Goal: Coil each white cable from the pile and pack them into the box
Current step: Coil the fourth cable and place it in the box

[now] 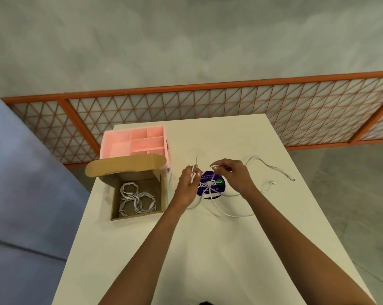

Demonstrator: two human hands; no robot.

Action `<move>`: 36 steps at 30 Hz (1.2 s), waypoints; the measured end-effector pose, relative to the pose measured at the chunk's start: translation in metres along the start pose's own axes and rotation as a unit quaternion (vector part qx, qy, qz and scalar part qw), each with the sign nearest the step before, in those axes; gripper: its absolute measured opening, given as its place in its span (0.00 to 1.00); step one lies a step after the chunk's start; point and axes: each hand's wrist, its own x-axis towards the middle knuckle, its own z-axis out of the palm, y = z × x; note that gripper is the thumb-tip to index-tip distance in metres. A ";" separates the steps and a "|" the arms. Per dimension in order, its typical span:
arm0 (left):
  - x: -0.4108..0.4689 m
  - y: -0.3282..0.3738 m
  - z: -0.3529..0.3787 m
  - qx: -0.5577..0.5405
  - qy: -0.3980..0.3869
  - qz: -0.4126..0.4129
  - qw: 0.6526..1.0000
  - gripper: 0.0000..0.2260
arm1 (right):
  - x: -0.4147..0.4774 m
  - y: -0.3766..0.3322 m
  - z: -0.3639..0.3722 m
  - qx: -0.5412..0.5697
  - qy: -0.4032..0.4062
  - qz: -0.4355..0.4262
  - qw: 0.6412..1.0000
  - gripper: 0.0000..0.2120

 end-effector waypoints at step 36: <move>-0.010 0.015 -0.022 -0.206 0.017 -0.143 0.968 0.17 | -0.020 0.029 0.026 -0.043 0.024 0.067 0.997 0.18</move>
